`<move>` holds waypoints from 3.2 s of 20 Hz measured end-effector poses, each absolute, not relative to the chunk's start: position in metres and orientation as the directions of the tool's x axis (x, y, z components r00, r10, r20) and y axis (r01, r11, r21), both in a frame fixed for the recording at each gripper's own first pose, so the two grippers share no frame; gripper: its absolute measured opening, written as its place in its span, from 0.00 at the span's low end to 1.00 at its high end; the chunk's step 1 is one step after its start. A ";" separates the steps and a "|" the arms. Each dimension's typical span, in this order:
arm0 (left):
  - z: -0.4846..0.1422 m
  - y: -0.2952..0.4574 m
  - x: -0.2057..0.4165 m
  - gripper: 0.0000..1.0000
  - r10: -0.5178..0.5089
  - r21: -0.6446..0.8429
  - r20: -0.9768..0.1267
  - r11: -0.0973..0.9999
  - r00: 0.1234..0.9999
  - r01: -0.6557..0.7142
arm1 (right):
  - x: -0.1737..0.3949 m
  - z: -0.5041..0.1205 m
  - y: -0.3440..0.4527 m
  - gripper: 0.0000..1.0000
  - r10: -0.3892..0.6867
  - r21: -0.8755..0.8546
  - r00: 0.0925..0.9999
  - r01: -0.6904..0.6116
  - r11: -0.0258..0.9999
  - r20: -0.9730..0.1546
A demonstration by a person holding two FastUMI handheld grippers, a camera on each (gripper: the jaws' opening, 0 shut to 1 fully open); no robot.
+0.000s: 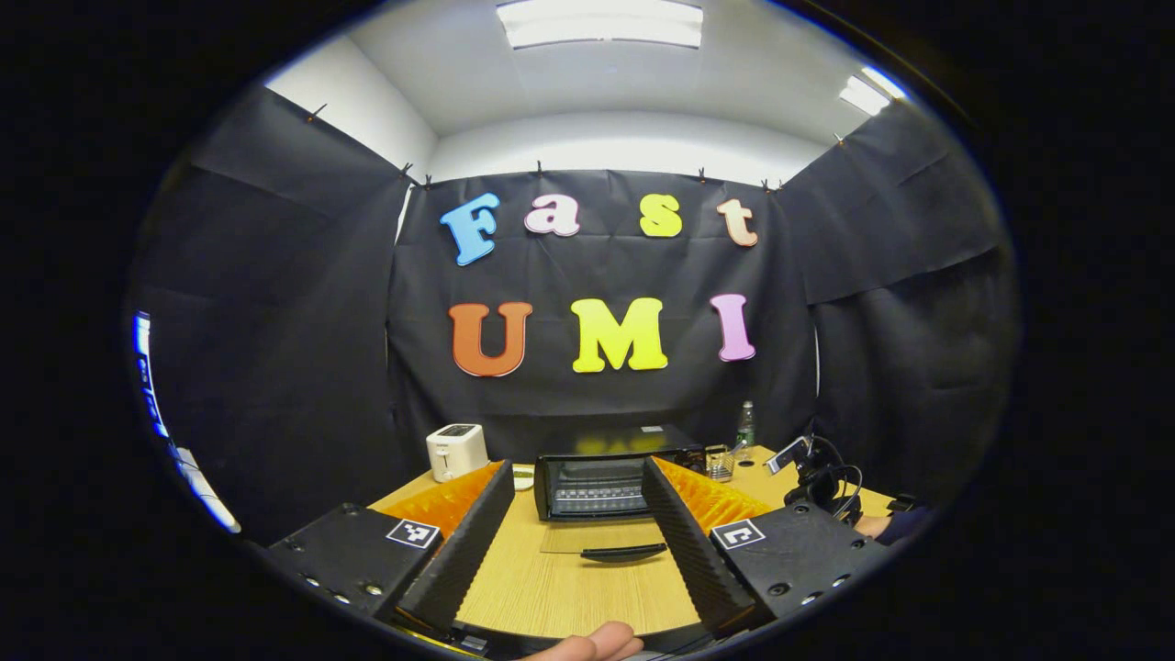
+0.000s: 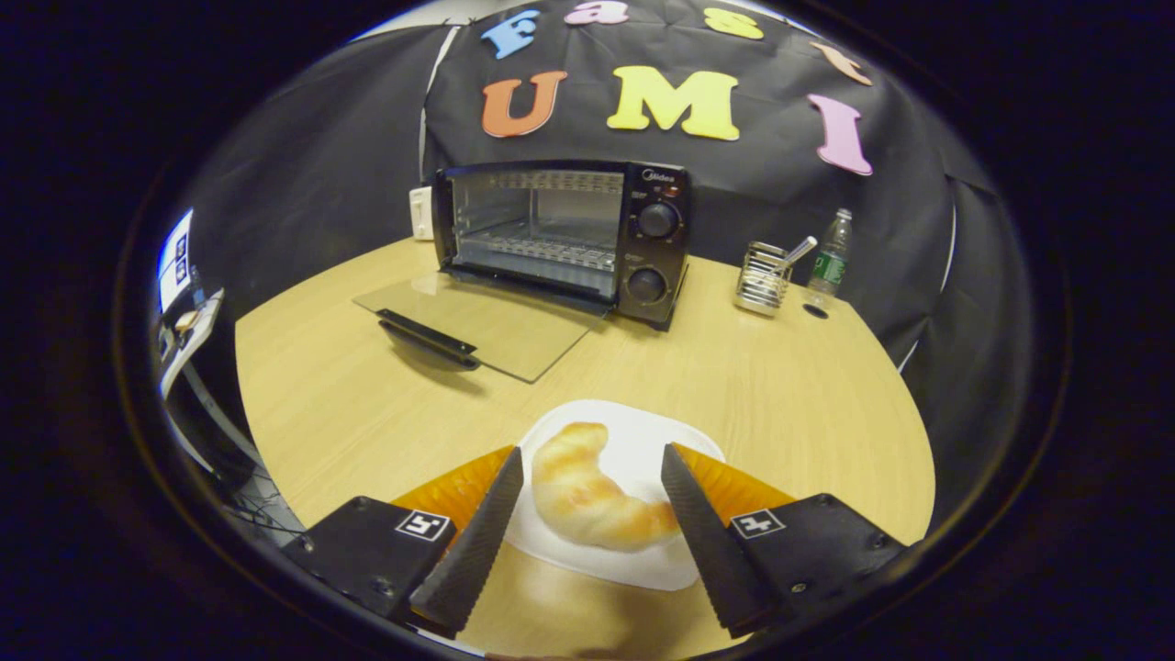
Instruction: Open the electric oven with the left hand, put the food in, and close the electric oven.
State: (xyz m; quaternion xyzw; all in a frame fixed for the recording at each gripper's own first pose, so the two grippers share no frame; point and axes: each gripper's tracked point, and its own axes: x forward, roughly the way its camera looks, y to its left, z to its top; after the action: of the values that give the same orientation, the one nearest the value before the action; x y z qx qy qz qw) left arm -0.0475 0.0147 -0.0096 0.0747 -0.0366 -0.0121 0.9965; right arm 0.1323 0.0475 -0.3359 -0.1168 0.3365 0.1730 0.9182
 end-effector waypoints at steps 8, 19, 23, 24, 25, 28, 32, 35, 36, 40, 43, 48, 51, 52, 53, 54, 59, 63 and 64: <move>-0.015 0.010 -0.049 0.95 -0.040 0.160 0.072 0.987 0.997 0.028 | 0.136 -0.349 0.054 0.73 0.219 -0.097 0.680 -0.395 0.914 -0.700; -0.037 0.011 -0.051 0.95 -0.069 0.122 0.048 0.991 0.996 0.063 | 0.136 -0.349 0.048 0.56 0.193 -0.101 0.683 -0.365 0.925 -0.705; -0.037 0.014 -0.050 0.95 -0.073 0.124 0.049 0.990 0.996 0.066 | 0.139 -0.338 0.052 0.51 0.210 -0.102 0.702 -0.374 0.922 -0.680; -0.038 0.014 -0.050 0.95 -0.067 0.124 0.047 0.990 0.997 0.061 | 0.137 -0.333 0.057 0.50 0.224 -0.103 0.707 -0.388 0.916 -0.671; -0.038 0.016 -0.050 0.95 -0.064 0.123 0.046 0.991 0.997 0.058 | 0.137 -0.323 0.061 0.48 0.229 -0.110 0.719 -0.391 0.914 -0.656; -0.034 0.022 -0.048 0.95 -0.055 0.115 0.048 0.992 0.997 0.049 | 0.136 -0.299 0.077 0.46 0.256 -0.116 0.743 -0.408 0.905 -0.618; -0.022 0.024 -0.044 0.95 -0.051 0.093 0.068 0.995 0.996 0.045 | 0.147 -0.268 0.113 0.46 0.314 -0.065 0.768 -0.418 0.906 -0.559; -0.017 0.026 -0.038 0.95 -0.061 0.112 0.070 0.992 0.996 0.053 | 0.163 -0.250 0.143 0.46 0.363 0.011 0.783 -0.415 0.910 -0.505; -0.018 0.029 -0.036 0.95 -0.059 0.124 0.067 0.991 0.996 0.051 | 0.169 -0.242 0.152 0.46 0.376 0.050 0.793 -0.403 0.914 -0.478; -0.028 0.041 -0.025 0.95 -0.046 0.151 0.039 0.988 0.998 0.040 | 0.208 -0.219 0.192 0.45 0.415 0.211 0.836 -0.360 0.909 -0.358; -0.031 0.050 -0.011 0.95 -0.038 0.158 0.022 0.987 0.999 0.034 | 0.245 -0.223 0.219 0.46 0.420 0.347 0.842 -0.304 0.888 -0.339; -0.044 0.061 0.022 0.95 -0.040 0.214 -0.017 0.976 0.999 0.043 | 0.316 -0.228 0.236 0.45 0.304 0.465 0.921 -0.165 0.870 -0.243; -0.059 0.072 0.041 0.95 -0.031 0.205 -0.063 0.978 0.998 0.043 | 0.354 -0.248 0.252 0.44 0.281 0.450 0.916 -0.131 0.884 -0.286; -0.061 0.074 0.048 0.95 -0.033 0.191 -0.073 0.981 0.997 0.047 | 0.366 -0.251 0.254 0.44 0.263 0.431 0.920 -0.120 0.895 -0.290; -0.063 0.077 0.053 0.95 -0.036 0.177 -0.081 0.983 0.996 0.050 | 0.379 -0.254 0.255 0.44 0.237 0.408 0.925 -0.102 0.907 -0.296; -0.065 0.082 0.056 0.96 -0.035 0.165 -0.088 0.985 0.995 0.050 | 0.389 -0.256 0.256 0.45 0.217 0.386 0.930 -0.092 0.918 -0.295; -0.077 0.103 0.075 0.96 -0.003 0.175 -0.105 0.984 0.994 0.021 | 0.436 -0.252 0.263 0.44 0.147 0.262 0.954 -0.076 0.962 -0.261; -0.091 0.106 0.080 0.96 0.004 0.164 -0.138 0.986 0.990 0.019 | 0.457 -0.264 0.266 0.49 0.141 0.162 0.953 -0.099 0.982 -0.270; -0.092 0.103 0.080 0.96 -0.011 0.156 -0.139 0.987 0.990 0.033 | 0.458 -0.264 0.268 0.53 0.145 0.148 0.954 -0.109 0.983 -0.264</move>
State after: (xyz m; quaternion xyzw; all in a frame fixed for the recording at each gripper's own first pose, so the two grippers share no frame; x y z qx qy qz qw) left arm 0.0797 0.1029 -0.0915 0.0793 0.0691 -0.0110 0.9944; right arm 0.4584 0.2676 -0.2637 0.0661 0.1380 0.0643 0.9861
